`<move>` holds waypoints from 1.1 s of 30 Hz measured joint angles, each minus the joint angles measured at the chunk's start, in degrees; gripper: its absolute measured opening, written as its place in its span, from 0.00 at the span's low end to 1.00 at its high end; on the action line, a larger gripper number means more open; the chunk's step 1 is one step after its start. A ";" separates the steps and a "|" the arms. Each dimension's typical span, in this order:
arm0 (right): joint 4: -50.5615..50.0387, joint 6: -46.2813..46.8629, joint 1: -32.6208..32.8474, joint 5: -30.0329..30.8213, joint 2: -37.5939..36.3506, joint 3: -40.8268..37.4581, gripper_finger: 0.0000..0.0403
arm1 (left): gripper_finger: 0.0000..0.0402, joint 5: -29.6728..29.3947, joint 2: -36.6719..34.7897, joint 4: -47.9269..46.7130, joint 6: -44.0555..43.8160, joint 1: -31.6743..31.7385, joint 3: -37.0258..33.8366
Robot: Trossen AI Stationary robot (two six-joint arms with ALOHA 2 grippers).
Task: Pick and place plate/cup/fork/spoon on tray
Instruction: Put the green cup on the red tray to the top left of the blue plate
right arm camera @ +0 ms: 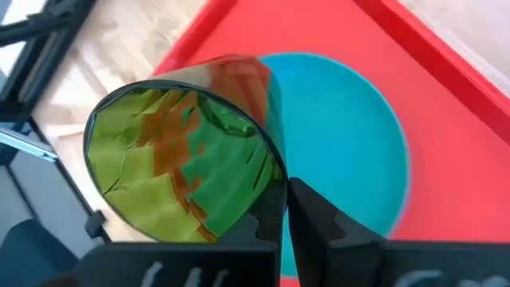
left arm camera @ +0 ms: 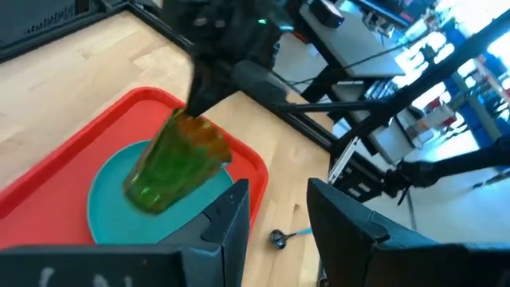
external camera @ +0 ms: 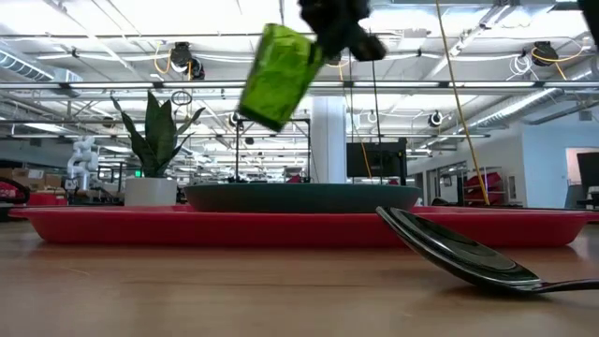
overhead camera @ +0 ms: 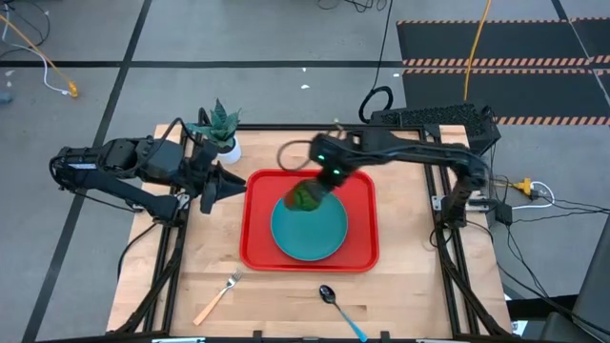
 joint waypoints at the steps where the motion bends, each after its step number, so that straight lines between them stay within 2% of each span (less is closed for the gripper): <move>1: -0.04 -0.53 -0.46 -0.76 1.66 1.74 0.00 | 0.32 0.01 0.01 0.00 1.48 -0.06 0.00; 3: -0.53 -1.31 -1.13 -2.23 4.91 4.89 0.00 | 0.32 -0.01 0.37 -0.01 6.49 -0.38 0.01; 7: -0.62 -2.41 -1.55 -6.57 9.20 8.61 0.00 | 0.32 0.03 1.89 -3.57 23.07 -0.74 0.02; 12: -1.78 -2.76 -1.42 -11.09 10.27 8.86 0.00 | 0.32 0.53 5.54 -6.05 43.03 -2.11 0.02; 18: -2.16 -2.14 -1.89 -14.36 10.03 8.86 0.00 | 0.32 -0.06 9.83 -5.98 60.73 -3.76 0.02; 21: -2.20 -1.12 -2.14 -16.91 10.02 8.86 0.00 | 0.32 -0.78 11.59 -6.12 64.83 -3.61 0.26; 33: 2.26 1.38 -1.84 -18.52 10.14 8.86 0.00 | 0.32 -5.68 18.25 -8.82 71.34 -3.39 1.22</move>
